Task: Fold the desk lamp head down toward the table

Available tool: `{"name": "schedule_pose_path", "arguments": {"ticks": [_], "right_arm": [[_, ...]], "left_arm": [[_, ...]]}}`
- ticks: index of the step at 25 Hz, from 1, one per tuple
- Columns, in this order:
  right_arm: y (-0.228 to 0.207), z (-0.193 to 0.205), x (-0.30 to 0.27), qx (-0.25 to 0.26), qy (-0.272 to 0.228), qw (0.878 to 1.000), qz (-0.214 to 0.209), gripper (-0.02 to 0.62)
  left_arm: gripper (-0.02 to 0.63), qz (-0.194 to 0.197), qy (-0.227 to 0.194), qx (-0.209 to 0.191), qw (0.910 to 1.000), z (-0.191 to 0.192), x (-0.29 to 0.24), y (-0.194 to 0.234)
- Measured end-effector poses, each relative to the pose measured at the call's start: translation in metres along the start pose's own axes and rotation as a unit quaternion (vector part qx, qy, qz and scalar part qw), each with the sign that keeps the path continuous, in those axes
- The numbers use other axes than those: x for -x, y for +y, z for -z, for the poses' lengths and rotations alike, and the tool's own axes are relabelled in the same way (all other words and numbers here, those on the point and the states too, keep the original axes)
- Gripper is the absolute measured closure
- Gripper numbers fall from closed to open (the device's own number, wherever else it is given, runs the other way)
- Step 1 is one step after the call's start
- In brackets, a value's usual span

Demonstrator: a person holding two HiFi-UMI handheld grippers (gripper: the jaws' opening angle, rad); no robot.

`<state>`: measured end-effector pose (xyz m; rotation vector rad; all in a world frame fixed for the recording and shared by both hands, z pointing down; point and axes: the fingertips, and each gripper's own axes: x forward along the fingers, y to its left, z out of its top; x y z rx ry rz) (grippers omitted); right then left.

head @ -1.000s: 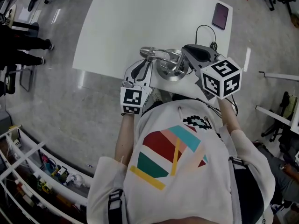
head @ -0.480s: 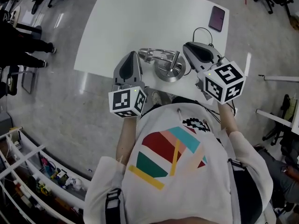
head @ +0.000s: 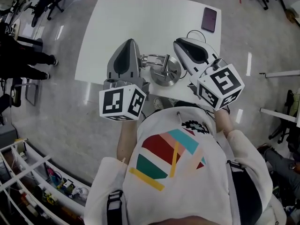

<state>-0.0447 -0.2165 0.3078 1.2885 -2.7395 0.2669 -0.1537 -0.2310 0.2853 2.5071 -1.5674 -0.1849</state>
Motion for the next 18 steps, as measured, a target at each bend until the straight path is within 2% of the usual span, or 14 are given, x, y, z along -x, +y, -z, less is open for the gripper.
{"name": "schedule_pose_path", "arguments": {"ticks": [7,18], "right_arm": [[-0.005,-0.009,0.015,-0.002,-0.021,1.000,-0.005,0.558],[0.002,-0.012,0.013,-0.002,-0.030,0.999,-0.016,0.558]], "left_arm": [[0.561,0.018,0.001,-0.005,0.9998,-0.002,-0.001,-0.024],[0.561,0.006,-0.010,-0.004,0.9999,-0.011,0.009,-0.019]]}}
